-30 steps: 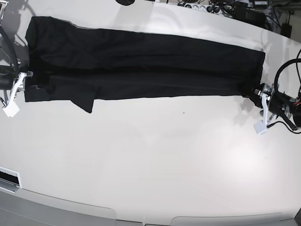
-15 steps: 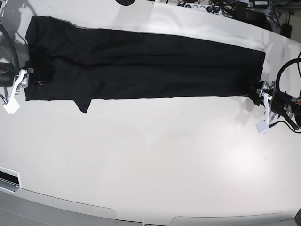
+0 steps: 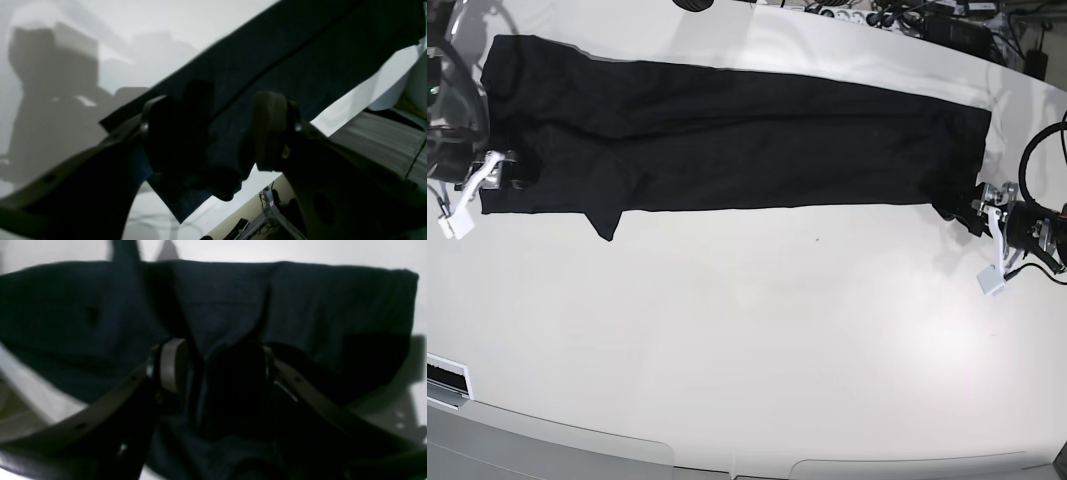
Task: Layout the t-shirt on the table in an organized manner, then fold the t-shirt properly
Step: 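Lower the folded hem flat with both grippers and release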
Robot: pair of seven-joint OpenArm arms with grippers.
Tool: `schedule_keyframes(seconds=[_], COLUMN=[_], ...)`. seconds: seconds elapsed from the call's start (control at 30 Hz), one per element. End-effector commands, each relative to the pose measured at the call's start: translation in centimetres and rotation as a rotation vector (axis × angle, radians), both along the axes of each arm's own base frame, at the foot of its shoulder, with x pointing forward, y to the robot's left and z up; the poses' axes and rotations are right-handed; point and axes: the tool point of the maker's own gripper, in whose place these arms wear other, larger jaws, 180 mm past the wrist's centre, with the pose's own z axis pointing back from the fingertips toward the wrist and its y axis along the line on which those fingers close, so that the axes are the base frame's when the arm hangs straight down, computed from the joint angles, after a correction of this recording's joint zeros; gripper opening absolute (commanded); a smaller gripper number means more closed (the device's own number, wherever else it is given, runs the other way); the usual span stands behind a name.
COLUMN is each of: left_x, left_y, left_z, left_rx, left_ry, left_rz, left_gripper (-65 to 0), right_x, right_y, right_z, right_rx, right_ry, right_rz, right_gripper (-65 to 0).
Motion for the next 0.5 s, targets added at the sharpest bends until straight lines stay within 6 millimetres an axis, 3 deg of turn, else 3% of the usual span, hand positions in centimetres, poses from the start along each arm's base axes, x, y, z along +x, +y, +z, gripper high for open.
schedule_keyframes(seconds=[0.0,0.13,0.33,0.47], left_x=[1.1,1.1,1.2,1.2], left_y=[0.8,0.9,0.4,0.5], left_z=[1.3,1.2,1.5,1.5], left_rx=[0.009,0.015,-0.013,-0.011], left_ry=[-0.042,-0.041,-0.046,-0.045], left_rz=[0.003,0.002,0.012,0.012], left_gripper=[-27.5,-27.5,-27.5,-27.5], right_x=[1.6,2.1,2.2,2.6], right_y=[-1.0,-2.4,-0.7,-1.3], right_z=[1.3,0.4,-0.4,-0.9], right_rx=[-0.031,-0.102,-0.062,-0.131], right_ry=[-0.065,-0.06,-0.067,-0.095], right_rz=[-0.02,-0.128,-0.145,-0.165], right_gripper=[-34.7,-33.3,-30.0,-30.1])
